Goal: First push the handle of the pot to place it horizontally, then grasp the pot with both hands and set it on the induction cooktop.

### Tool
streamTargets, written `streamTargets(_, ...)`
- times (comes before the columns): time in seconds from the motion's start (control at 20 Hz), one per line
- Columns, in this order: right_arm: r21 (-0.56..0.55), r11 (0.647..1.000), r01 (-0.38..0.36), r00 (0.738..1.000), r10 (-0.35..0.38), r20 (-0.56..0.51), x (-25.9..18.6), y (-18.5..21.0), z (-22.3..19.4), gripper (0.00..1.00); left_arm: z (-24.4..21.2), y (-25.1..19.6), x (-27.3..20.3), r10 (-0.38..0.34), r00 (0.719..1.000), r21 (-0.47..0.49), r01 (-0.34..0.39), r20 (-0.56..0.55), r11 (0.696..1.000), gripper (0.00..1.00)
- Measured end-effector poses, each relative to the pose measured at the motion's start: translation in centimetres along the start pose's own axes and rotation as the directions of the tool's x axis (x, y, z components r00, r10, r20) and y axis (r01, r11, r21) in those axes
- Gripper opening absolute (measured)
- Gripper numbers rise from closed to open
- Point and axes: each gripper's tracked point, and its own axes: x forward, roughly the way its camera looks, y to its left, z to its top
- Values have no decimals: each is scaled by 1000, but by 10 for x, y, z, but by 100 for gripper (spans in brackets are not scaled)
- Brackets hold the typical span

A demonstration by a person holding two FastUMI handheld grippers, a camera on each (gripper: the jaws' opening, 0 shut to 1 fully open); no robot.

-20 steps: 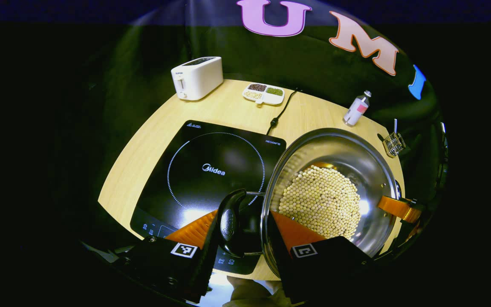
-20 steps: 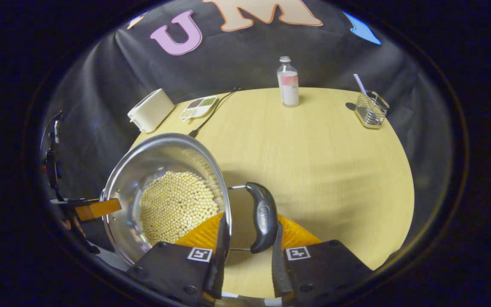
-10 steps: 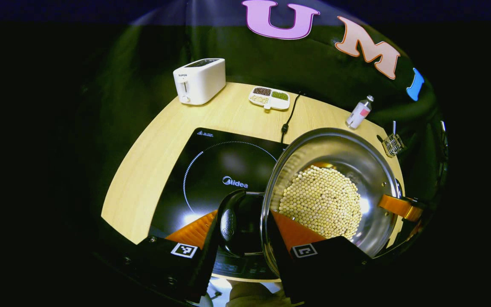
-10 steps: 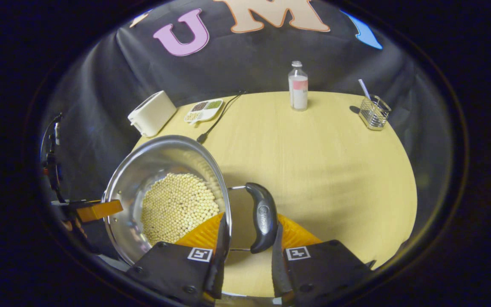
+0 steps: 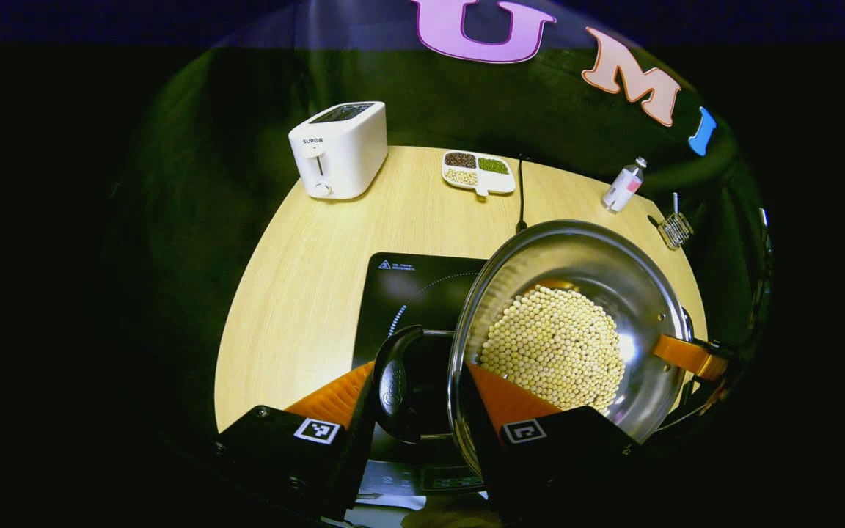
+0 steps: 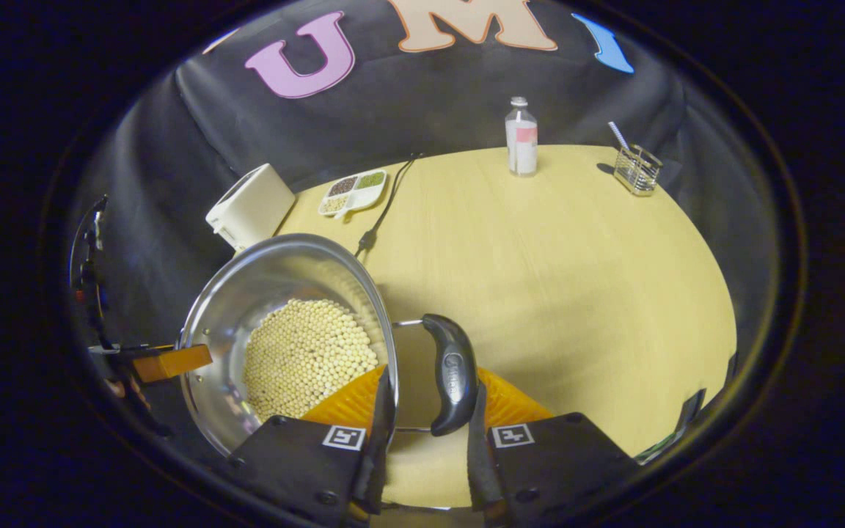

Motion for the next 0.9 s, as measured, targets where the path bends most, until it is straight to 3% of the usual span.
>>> streamTargets(0.05,8,1000,6,1000,-6,-2,1,6,-3,48,1,6,2,-4,1000,7,4,-3,1000,66)
streamTargets(0.9,54,998,38,999,-37,-26,36,45,-10,48,19,52,33,-26,999,64,28,-33,998,66)
